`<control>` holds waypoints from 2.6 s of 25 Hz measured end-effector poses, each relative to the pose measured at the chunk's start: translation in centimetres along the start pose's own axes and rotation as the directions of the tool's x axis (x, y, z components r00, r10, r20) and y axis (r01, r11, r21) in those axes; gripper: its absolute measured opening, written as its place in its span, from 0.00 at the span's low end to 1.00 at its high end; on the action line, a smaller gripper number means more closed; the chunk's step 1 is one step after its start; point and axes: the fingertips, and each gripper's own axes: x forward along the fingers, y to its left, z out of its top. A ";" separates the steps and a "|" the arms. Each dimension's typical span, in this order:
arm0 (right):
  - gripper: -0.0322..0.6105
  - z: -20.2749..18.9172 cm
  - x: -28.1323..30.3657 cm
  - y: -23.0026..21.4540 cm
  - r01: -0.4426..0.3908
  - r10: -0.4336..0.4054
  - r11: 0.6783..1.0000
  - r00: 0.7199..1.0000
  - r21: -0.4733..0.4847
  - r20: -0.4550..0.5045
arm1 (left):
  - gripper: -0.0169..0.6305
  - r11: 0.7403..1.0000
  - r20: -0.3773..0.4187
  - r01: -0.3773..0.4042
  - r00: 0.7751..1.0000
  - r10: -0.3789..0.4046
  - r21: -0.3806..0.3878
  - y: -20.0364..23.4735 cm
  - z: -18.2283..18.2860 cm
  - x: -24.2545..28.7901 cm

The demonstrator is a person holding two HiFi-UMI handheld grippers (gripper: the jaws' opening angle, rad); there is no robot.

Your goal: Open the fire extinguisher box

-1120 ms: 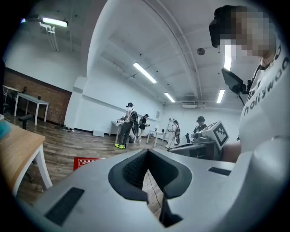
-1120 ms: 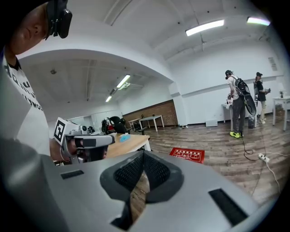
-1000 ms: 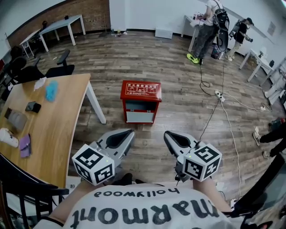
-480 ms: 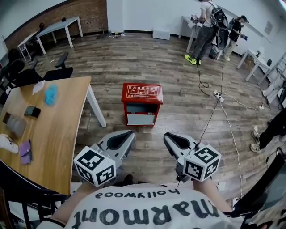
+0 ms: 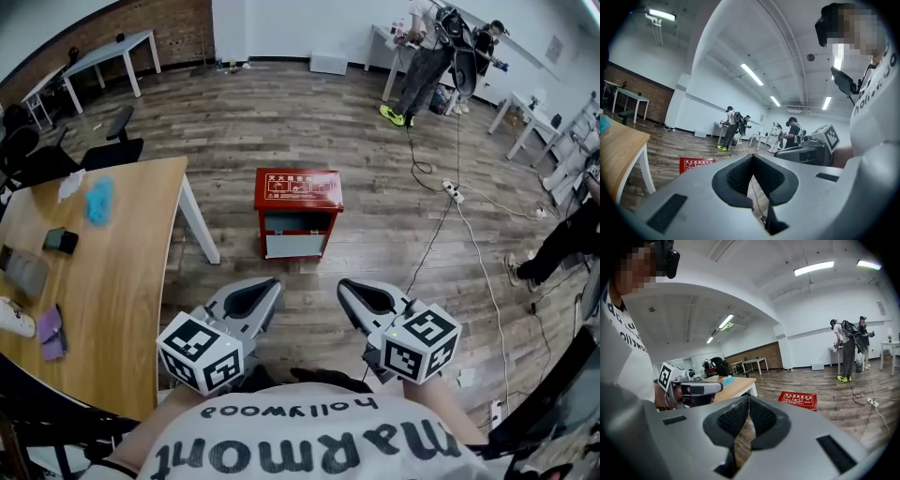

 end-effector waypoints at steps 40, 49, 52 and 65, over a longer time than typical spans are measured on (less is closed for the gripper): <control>0.06 0.0 5.9 -19.7 -0.210 0.217 0.976 0.961 0.056 -0.172 | 0.03 0.988 -0.107 -0.142 0.985 0.134 -0.066 5.2 -1.1 18.5; 0.06 -0.8 7.6 -21.0 -0.238 0.246 0.969 0.943 0.061 -0.224 | 0.03 0.979 -0.109 -0.197 0.976 0.190 -0.056 5.6 -1.4 18.9; 0.06 -0.5 8.3 -20.8 -0.257 0.265 0.964 0.940 0.066 -0.214 | 0.03 0.975 -0.110 -0.217 0.972 0.210 -0.056 5.9 -1.3 18.6; 0.06 1.0 10.1 -22.2 -0.326 0.328 0.945 0.933 0.038 -0.150 | 0.03 0.949 0.084 -0.315 0.945 0.316 -0.026 8.1 1.6 19.2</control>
